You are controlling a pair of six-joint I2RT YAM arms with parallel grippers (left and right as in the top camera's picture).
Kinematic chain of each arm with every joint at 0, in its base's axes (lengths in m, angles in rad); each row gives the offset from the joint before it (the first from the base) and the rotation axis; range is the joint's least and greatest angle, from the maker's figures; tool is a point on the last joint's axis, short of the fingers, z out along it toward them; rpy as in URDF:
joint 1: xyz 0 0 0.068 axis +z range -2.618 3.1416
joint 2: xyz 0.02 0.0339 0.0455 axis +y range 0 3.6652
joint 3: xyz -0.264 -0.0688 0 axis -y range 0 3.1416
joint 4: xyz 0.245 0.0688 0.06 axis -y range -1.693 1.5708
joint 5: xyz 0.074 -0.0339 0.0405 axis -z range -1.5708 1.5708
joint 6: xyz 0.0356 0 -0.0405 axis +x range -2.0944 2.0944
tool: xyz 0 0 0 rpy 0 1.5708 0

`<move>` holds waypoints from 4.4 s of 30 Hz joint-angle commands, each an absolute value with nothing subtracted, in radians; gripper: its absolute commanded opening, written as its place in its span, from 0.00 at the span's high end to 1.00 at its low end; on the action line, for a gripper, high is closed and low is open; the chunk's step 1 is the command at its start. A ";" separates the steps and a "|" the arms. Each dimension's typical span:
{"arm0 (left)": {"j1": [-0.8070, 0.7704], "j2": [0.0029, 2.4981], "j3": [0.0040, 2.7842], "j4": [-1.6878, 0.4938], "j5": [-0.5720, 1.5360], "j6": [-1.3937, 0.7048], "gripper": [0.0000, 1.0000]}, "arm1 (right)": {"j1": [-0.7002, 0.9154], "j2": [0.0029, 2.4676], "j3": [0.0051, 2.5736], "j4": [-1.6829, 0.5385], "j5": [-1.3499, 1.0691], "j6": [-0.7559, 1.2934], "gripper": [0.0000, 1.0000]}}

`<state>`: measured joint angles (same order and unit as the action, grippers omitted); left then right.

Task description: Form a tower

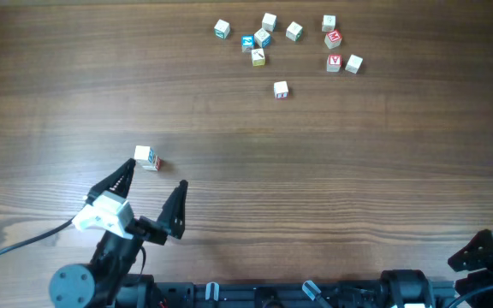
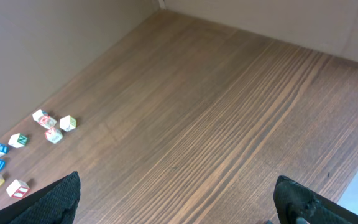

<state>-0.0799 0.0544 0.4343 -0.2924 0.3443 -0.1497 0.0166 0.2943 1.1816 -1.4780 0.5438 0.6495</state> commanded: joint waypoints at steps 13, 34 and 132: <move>-0.176 0.004 0.065 0.043 0.136 0.202 0.00 | 0.014 0.288 1.185 -1.475 0.560 0.656 0.00; -0.179 0.005 0.006 -0.069 0.103 0.142 0.00 | 0.014 0.289 1.185 -1.475 0.560 0.655 0.00; -0.179 0.006 0.006 -0.069 0.103 0.142 0.00 | -0.072 0.005 0.005 0.002 -0.058 0.263 0.00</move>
<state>-0.1722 0.0120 0.0105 -0.0643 0.1017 0.1520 -0.0673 0.0128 0.0059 -0.0010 -0.0448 0.2817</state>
